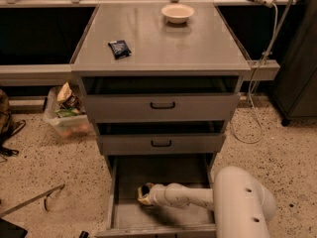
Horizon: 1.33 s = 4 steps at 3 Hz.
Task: Place sponge into bottom drawer
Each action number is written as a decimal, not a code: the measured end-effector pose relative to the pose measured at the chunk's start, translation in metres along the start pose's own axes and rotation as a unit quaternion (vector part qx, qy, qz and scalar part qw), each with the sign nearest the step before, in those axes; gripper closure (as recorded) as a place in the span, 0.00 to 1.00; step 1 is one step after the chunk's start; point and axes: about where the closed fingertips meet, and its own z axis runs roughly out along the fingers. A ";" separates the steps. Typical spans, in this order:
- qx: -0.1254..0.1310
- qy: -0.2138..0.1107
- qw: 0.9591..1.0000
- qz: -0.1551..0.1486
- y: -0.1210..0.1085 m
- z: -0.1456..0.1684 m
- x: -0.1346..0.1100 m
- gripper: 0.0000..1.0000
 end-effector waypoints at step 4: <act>0.000 0.000 1.000 0.000 0.000 0.000 0.000 0.11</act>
Offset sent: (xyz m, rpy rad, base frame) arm 0.0000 0.0000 0.0000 0.0000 0.0000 0.0000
